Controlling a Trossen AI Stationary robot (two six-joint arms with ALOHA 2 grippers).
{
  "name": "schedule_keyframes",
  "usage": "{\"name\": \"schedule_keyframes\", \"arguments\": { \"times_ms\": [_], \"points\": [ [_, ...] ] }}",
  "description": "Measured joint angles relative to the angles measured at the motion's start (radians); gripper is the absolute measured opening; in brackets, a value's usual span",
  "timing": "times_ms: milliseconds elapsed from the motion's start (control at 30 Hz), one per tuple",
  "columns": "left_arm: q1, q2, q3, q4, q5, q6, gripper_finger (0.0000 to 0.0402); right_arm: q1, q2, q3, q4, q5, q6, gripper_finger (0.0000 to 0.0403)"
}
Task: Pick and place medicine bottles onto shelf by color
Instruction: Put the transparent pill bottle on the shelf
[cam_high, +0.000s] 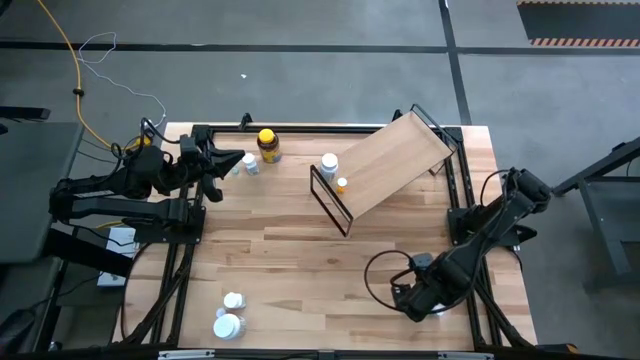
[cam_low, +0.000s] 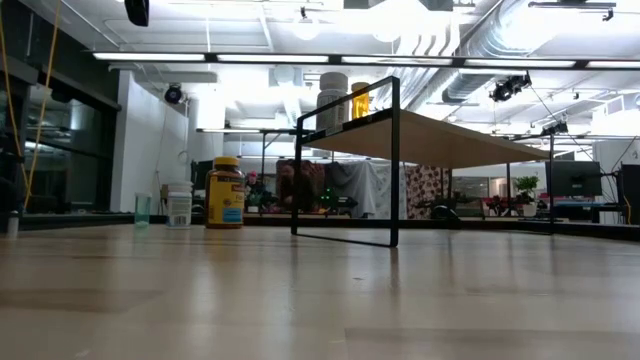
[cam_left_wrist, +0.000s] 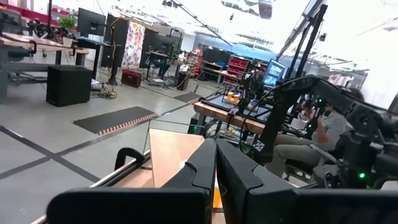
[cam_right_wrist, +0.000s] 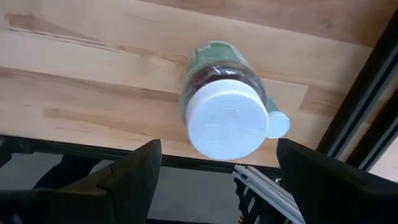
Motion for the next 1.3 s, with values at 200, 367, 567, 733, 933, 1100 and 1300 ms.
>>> {"name": "schedule_keyframes", "arguments": {
  "times_ms": [200,367,567,733,933,1100,1300],
  "points": [
    [0.000,0.000,0.000,0.000,0.004,0.000,0.0003,-0.001,0.000,-0.065,0.071,-0.017,0.037,0.0309],
    [0.000,0.000,0.000,0.000,0.003,0.000,0.0003,-0.003,-0.001,-0.073,0.057,0.013,0.051,0.0309],
    [0.000,0.003,0.000,0.000,0.001,0.033,0.0003,-0.003,0.003,-0.073,0.035,0.011,0.050,0.0309],
    [0.000,0.009,0.000,-0.001,-0.007,0.034,0.0003,-0.003,0.003,-0.077,0.041,-0.011,0.050,0.0309],
    [0.000,0.021,0.000,-0.001,-0.009,0.042,0.0003,-0.003,0.003,-0.110,0.081,-0.017,0.052,0.0309],
    [0.000,0.031,0.000,0.000,-0.009,0.044,0.0003,-0.003,0.003,-0.112,0.083,-0.017,0.050,0.0293],
    [0.000,0.043,0.000,-0.001,-0.009,0.044,0.0003,-0.003,0.003,-0.112,0.081,-0.018,0.050,0.0231]
  ]
}}
